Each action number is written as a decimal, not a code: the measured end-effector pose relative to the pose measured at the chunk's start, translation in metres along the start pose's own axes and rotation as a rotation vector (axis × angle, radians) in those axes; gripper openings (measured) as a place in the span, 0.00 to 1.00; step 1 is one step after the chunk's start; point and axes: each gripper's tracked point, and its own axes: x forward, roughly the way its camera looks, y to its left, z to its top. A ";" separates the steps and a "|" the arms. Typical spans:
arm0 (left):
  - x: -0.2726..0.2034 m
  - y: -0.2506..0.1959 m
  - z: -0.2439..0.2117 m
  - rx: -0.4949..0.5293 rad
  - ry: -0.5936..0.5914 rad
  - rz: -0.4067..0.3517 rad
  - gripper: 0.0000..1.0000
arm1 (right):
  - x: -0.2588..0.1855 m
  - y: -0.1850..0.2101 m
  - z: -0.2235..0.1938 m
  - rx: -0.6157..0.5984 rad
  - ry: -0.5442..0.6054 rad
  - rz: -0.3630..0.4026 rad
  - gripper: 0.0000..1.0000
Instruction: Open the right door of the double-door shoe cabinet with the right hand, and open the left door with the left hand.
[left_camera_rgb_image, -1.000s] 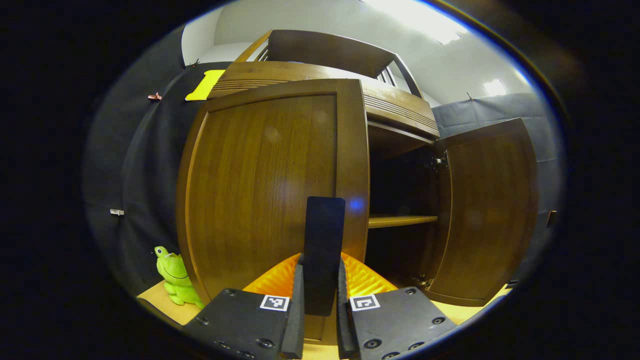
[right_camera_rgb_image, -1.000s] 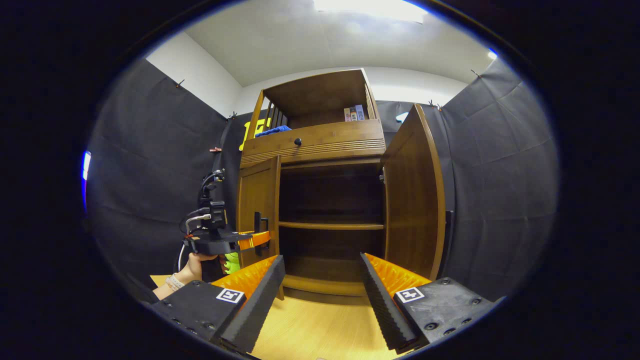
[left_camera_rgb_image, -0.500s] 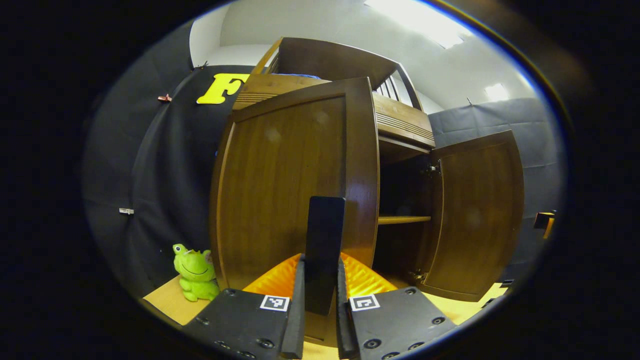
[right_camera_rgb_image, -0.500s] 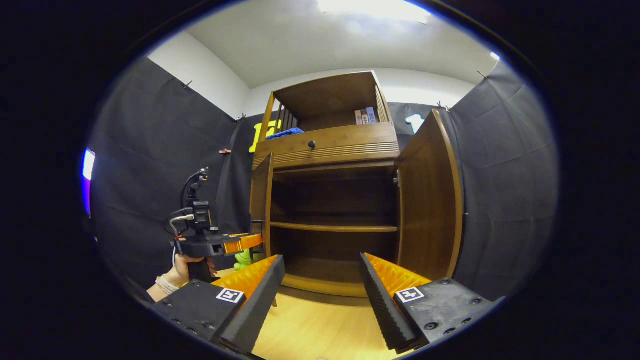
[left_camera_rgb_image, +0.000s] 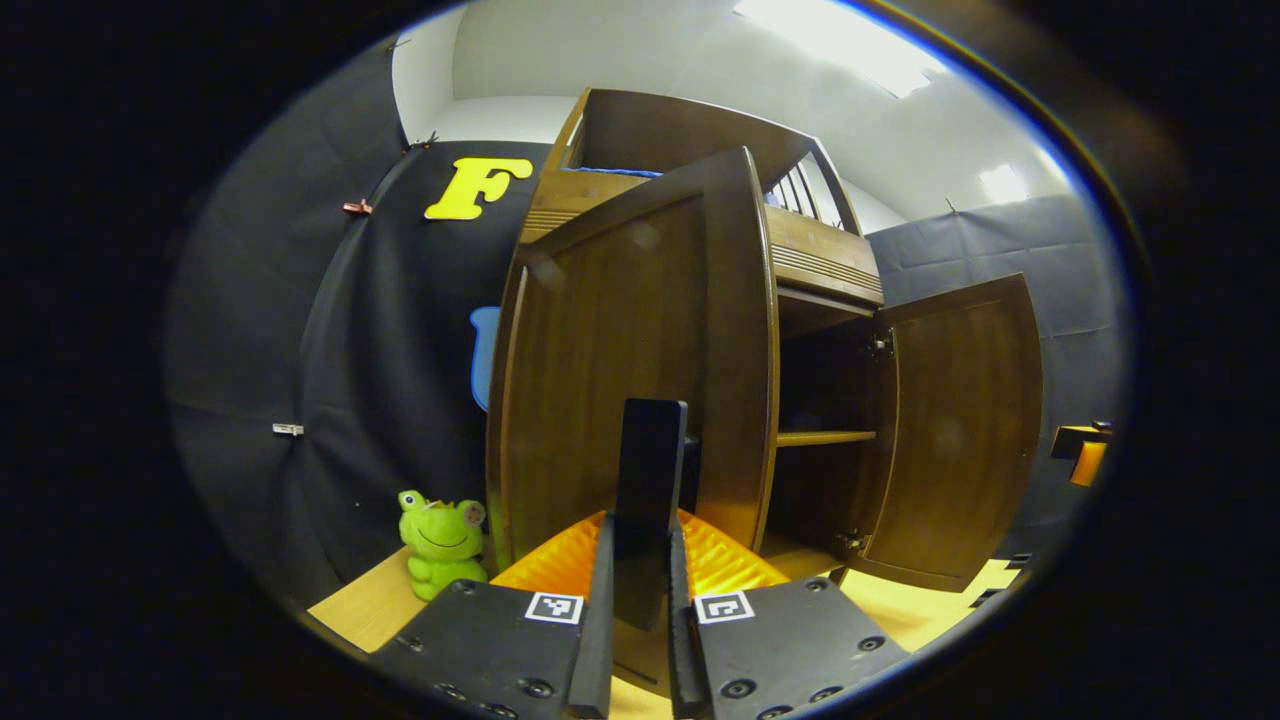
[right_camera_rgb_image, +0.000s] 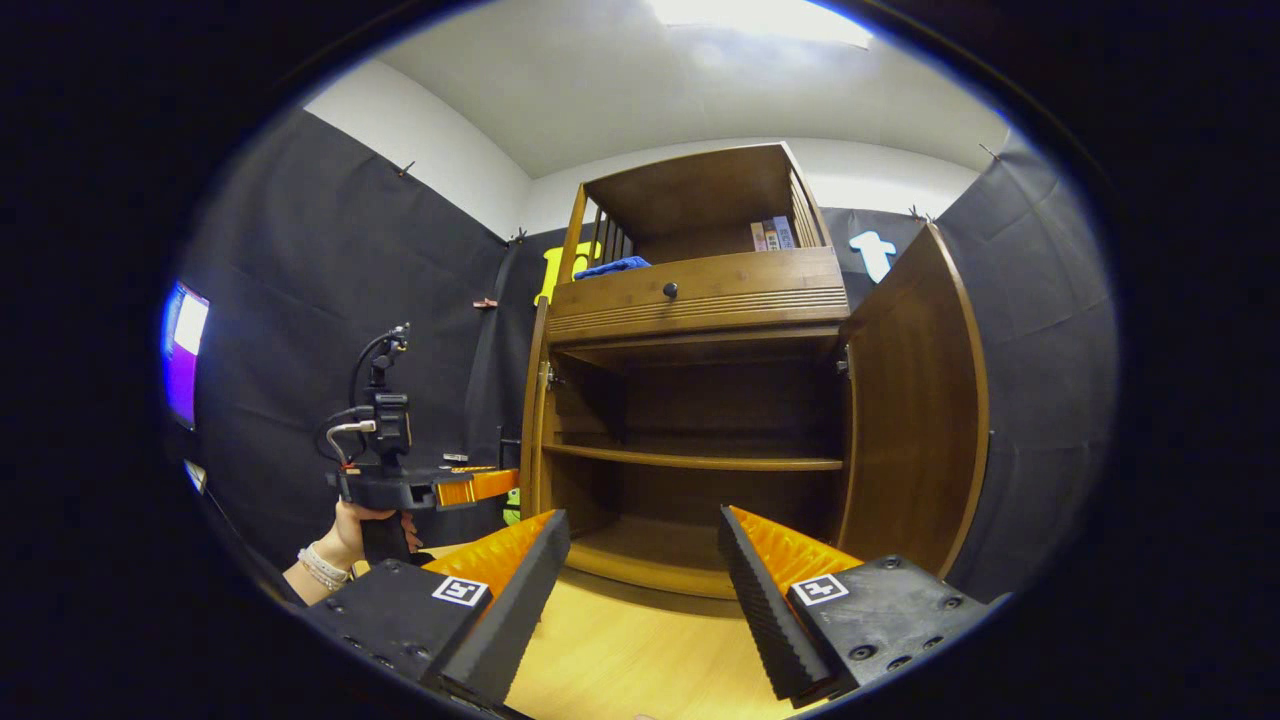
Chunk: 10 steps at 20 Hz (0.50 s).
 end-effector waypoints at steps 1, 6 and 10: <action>-0.003 0.005 0.000 0.006 0.000 0.012 0.26 | 0.002 0.004 0.000 0.003 -0.002 0.010 0.94; -0.022 0.030 0.004 0.016 0.000 0.062 0.22 | 0.011 0.025 -0.002 0.003 -0.004 0.058 0.94; -0.034 0.053 0.006 0.028 0.004 0.110 0.17 | 0.020 0.039 -0.004 0.013 -0.007 0.086 0.94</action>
